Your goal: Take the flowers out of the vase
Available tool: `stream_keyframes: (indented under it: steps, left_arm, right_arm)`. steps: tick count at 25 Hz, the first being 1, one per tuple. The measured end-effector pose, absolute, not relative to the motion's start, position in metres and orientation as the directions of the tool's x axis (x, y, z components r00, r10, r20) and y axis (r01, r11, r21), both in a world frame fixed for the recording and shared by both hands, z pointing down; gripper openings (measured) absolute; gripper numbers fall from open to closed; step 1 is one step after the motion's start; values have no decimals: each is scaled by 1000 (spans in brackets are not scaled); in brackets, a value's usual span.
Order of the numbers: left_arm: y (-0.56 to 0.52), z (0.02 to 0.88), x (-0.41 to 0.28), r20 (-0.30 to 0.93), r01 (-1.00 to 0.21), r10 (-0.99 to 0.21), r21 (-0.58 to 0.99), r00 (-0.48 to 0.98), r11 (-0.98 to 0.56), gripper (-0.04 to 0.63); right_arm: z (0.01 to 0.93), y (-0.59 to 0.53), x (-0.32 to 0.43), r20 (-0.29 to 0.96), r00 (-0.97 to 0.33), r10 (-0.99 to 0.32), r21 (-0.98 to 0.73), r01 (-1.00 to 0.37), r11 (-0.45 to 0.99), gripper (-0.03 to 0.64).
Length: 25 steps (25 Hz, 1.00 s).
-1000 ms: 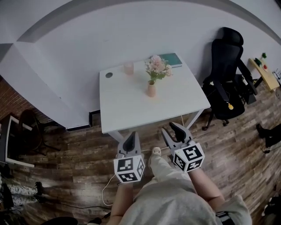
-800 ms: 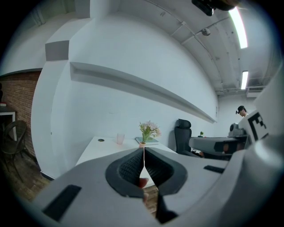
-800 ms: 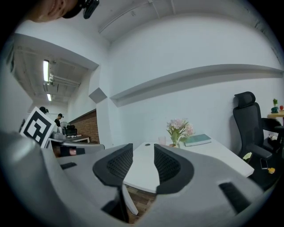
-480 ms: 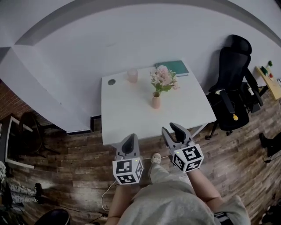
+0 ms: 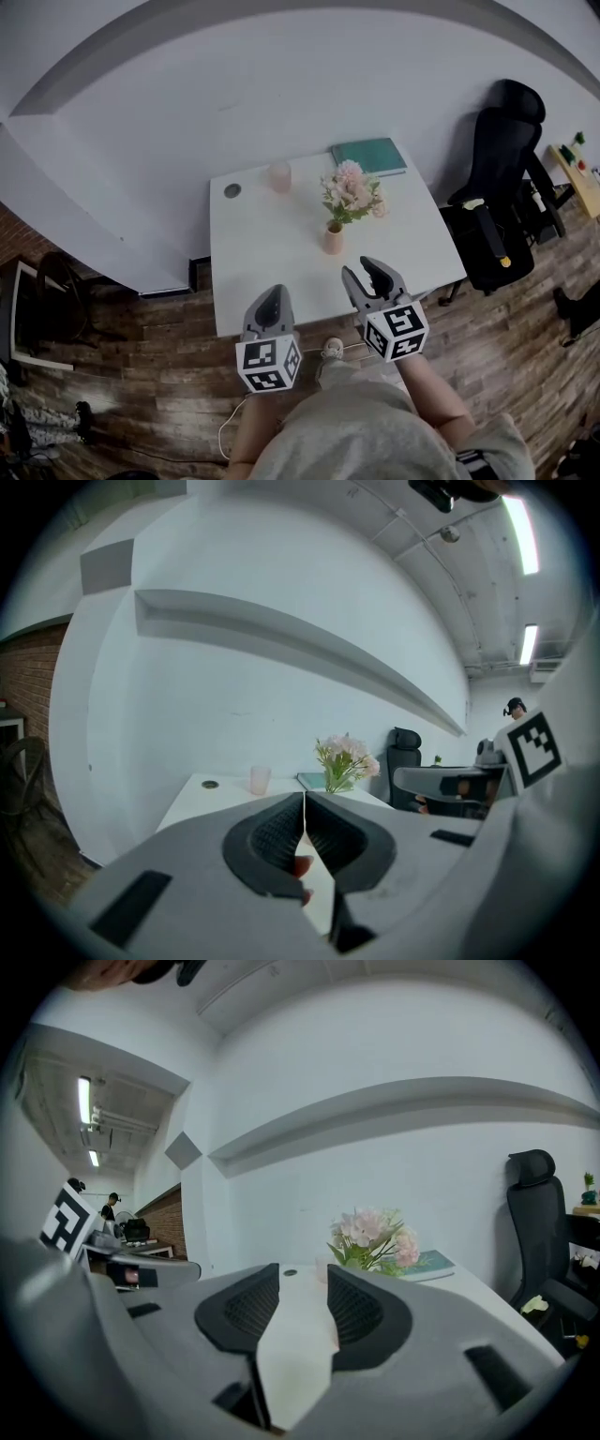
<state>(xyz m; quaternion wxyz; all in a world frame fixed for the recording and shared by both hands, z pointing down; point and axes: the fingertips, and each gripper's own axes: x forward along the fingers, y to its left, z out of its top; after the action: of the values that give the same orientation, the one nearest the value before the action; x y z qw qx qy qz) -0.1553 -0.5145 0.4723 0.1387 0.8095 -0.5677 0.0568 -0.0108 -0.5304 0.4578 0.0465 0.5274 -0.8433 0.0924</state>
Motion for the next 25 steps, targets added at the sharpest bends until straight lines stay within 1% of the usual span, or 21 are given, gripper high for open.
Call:
stream_keyframes:
  steps: [13,25]
  left_arm:
    - [-590,482,-149,275,-934,-895,169,352,-315,8]
    - [-632,495,-145,302,-934,-886,166,353,-316,8]
  right_arm:
    - [490,-614,-3,249,-416,-874,-108,-909,402,169]
    - [516,-661,1,300,-391,-870,-106,-920,377,206]
